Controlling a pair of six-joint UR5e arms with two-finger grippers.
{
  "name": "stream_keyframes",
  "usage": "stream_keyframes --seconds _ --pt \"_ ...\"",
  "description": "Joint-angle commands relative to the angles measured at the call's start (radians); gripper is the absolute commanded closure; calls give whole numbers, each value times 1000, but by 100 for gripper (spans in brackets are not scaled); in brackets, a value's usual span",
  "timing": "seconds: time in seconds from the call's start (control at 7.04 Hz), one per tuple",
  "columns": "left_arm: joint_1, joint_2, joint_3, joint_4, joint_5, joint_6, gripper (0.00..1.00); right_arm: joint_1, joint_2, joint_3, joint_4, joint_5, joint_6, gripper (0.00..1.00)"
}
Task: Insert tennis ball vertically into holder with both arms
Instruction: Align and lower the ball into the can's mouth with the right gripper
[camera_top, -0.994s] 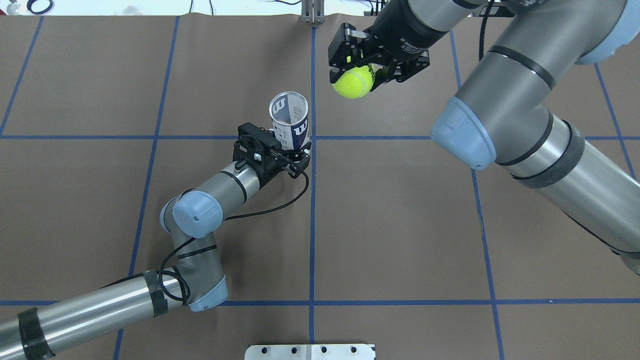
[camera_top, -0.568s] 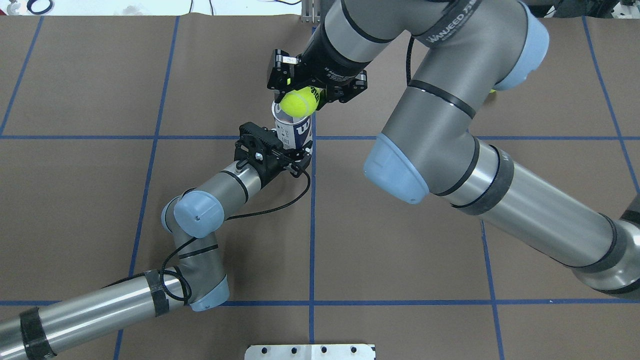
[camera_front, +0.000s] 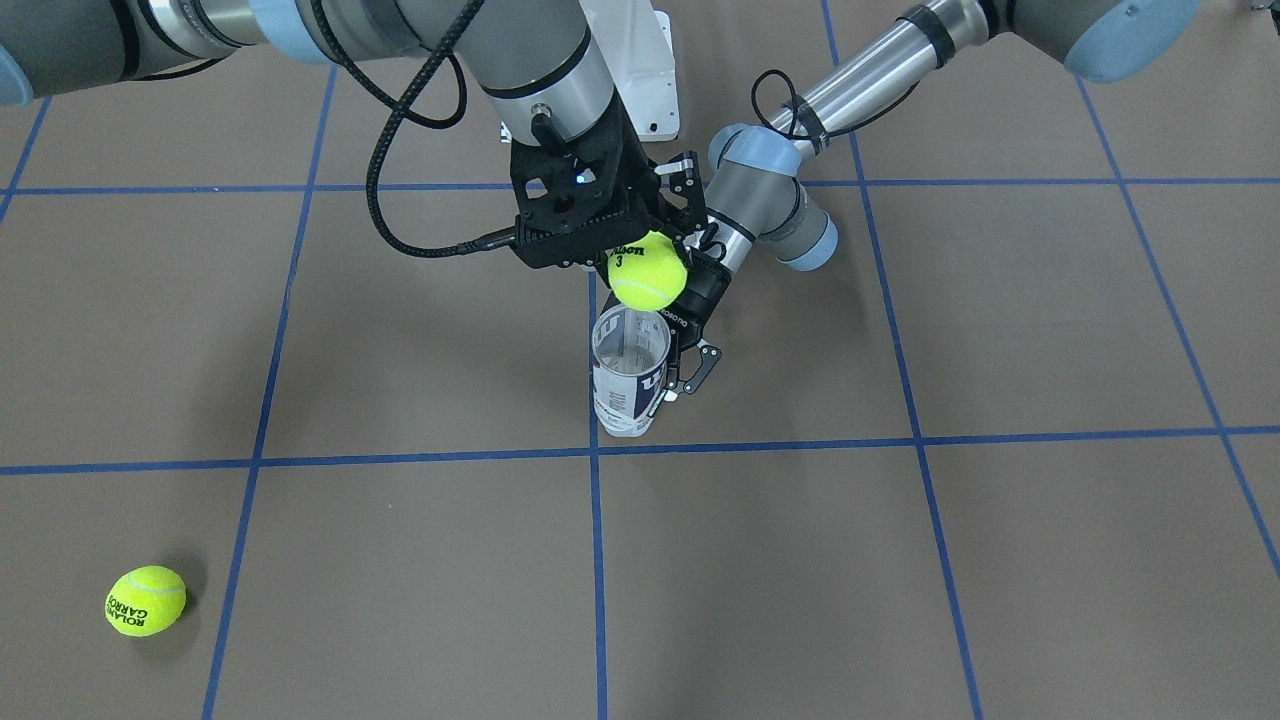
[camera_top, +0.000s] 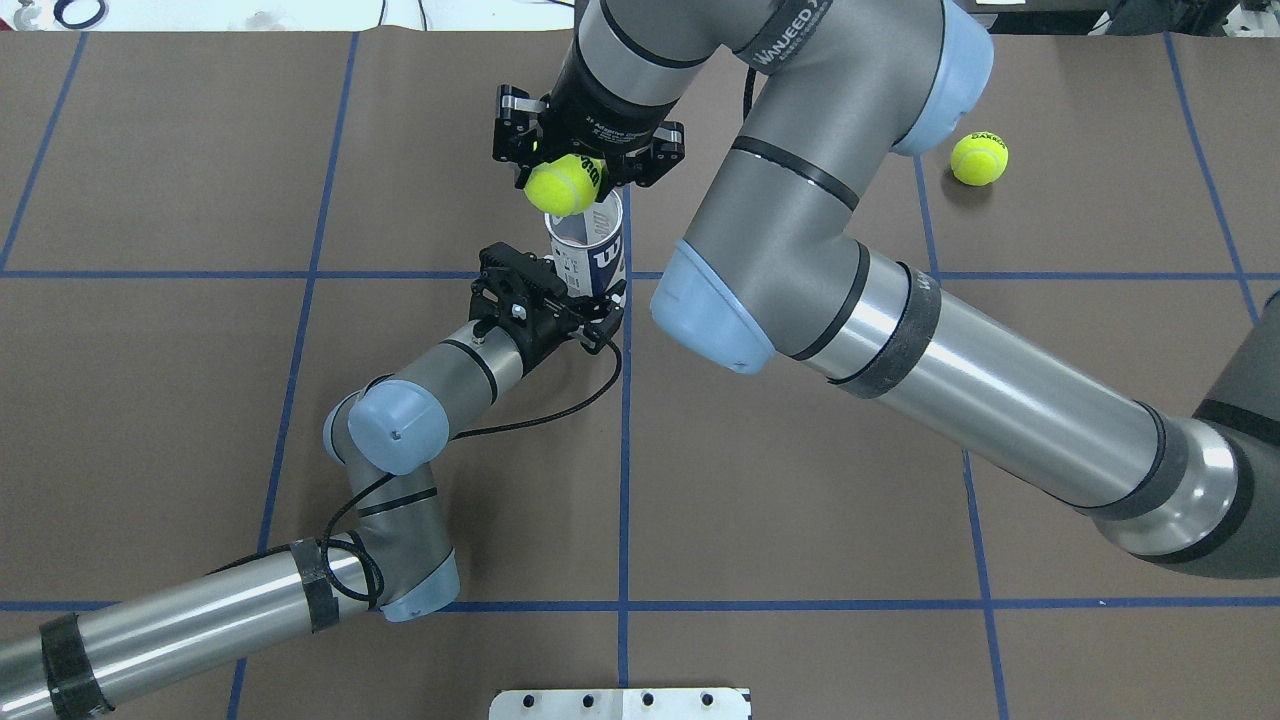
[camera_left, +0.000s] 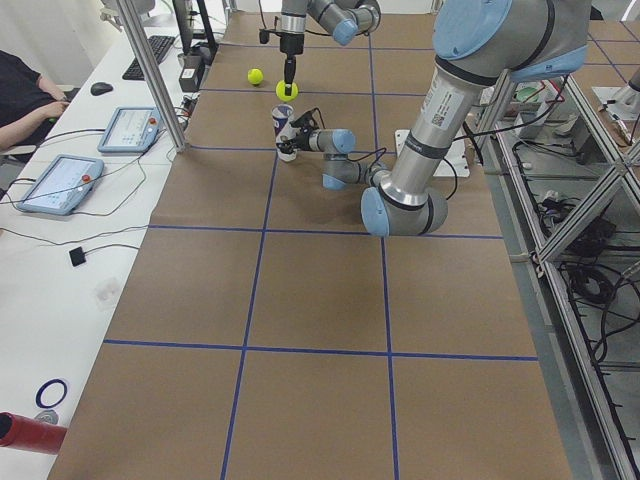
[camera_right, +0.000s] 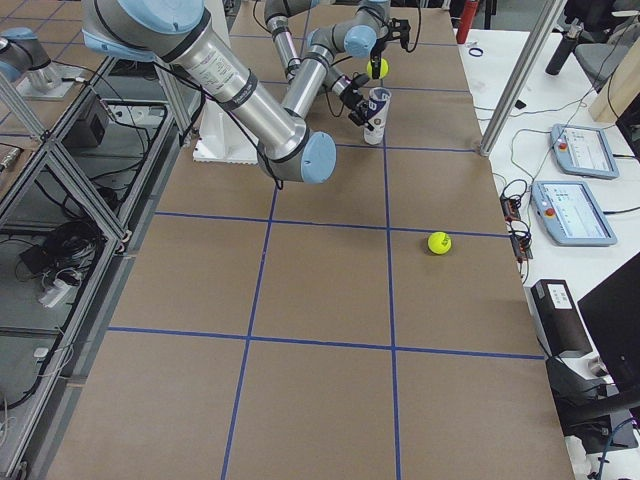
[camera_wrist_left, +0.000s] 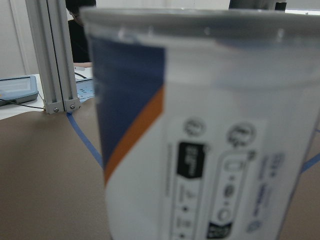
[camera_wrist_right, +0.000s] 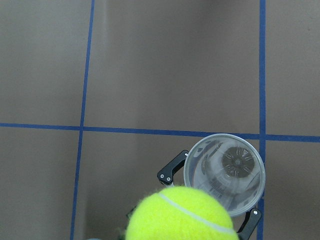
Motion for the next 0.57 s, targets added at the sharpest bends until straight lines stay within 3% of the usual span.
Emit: stream_keyframes --seconds 0.0,0.43 --pt "-1 -1 -2 0 0 0 25 10 1 -38 4 -26 -7 100" --pt "-1 -1 -2 0 0 -1 25 7 4 -89 35 -43 -24 100"
